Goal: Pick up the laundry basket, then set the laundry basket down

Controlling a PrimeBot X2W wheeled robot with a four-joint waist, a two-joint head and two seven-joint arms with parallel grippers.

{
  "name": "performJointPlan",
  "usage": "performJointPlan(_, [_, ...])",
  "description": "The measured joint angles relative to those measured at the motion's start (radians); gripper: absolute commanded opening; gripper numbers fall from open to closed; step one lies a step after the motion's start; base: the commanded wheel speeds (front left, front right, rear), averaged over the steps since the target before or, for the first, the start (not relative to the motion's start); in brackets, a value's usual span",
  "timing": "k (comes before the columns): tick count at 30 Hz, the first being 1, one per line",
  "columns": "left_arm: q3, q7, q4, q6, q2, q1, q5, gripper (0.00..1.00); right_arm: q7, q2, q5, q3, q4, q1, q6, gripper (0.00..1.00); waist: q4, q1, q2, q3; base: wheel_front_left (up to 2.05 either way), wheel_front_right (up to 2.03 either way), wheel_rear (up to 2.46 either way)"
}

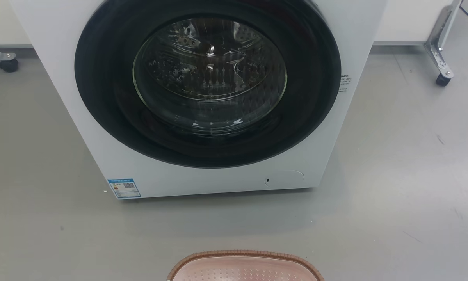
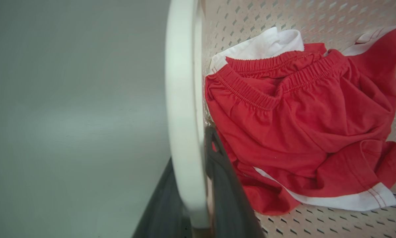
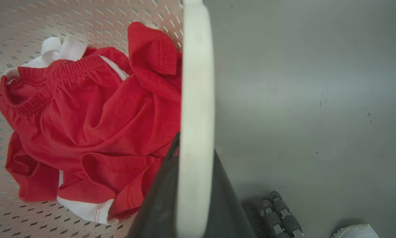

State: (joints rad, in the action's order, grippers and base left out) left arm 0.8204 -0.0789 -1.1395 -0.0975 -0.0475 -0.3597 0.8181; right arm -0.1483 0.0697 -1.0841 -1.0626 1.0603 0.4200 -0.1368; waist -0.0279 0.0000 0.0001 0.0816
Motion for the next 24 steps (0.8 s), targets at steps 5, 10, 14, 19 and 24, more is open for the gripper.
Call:
performJointPlan(5, [0.005, 0.0, 0.0, -0.001, 0.0, 0.0, 0.008, 0.0, 0.001, -0.001, -0.009, -0.005, 0.007, 0.006, 0.0, 0.0, 0.001, 0.0, 0.0, -0.003, 0.0, 0.0, 0.0])
performJointPlan(10, [0.01, -0.005, 0.001, -0.008, 0.0, -0.001, 0.015, 0.0, 0.002, -0.002, -0.014, -0.012, 0.01, 0.011, 0.0, 0.0, 0.003, -0.0001, 0.0, -0.006, 0.0, 0.0, 0.0])
performJointPlan(14, [0.015, -0.005, 0.002, -0.008, 0.0, -0.001, 0.031, 0.0, 0.006, -0.002, -0.022, -0.017, 0.011, 0.012, 0.0, 0.0, 0.004, 0.0, 0.0, -0.007, 0.0, 0.0, 0.0])
performJointPlan(19, [0.022, -0.005, 0.003, -0.009, 0.0, -0.001, 0.035, 0.0, 0.009, -0.002, -0.036, -0.023, 0.012, 0.012, 0.0, 0.0, 0.005, 0.0, -0.0001, -0.007, 0.0, 0.0, 0.0])
performJointPlan(24, [0.028, -0.005, 0.006, -0.011, -0.001, -0.001, 0.039, 0.0, 0.009, -0.001, -0.044, -0.029, 0.013, 0.018, 0.0, 0.0, 0.005, 0.0, 0.0, -0.003, 0.0, 0.0, 0.0])
